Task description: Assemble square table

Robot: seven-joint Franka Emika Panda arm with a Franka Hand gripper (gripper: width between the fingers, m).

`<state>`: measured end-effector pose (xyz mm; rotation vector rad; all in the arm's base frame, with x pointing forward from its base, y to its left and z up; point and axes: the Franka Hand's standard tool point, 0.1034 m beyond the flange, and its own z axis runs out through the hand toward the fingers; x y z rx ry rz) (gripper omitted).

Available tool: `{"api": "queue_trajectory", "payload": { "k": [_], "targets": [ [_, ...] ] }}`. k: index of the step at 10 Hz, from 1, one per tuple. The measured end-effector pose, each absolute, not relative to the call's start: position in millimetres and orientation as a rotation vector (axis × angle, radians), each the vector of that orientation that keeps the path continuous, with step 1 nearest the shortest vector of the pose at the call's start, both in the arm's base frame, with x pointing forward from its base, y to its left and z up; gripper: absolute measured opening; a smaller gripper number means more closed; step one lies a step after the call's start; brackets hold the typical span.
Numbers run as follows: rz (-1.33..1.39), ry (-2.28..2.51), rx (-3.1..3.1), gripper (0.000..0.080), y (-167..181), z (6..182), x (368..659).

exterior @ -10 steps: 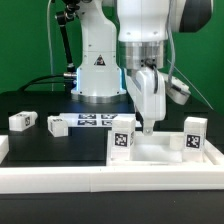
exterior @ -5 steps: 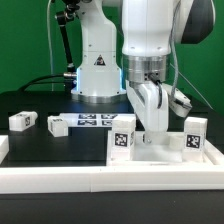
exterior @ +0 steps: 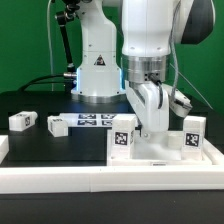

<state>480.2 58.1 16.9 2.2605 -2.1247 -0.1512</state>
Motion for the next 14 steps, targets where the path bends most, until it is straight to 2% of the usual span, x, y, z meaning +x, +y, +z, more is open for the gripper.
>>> {"api": "queue_trajectory", "payload": {
  "k": [7,11,14],
  "targets": [
    [-0.147,-2.129,2.256,0.0069,55.4,17.0,480.7],
    [-0.150,-1.902,2.441,0.0067,13.0,21.8,479.7],
    [-0.160,-1.695,2.591,0.0067,10.5,19.9,477.1]
  ]
}}
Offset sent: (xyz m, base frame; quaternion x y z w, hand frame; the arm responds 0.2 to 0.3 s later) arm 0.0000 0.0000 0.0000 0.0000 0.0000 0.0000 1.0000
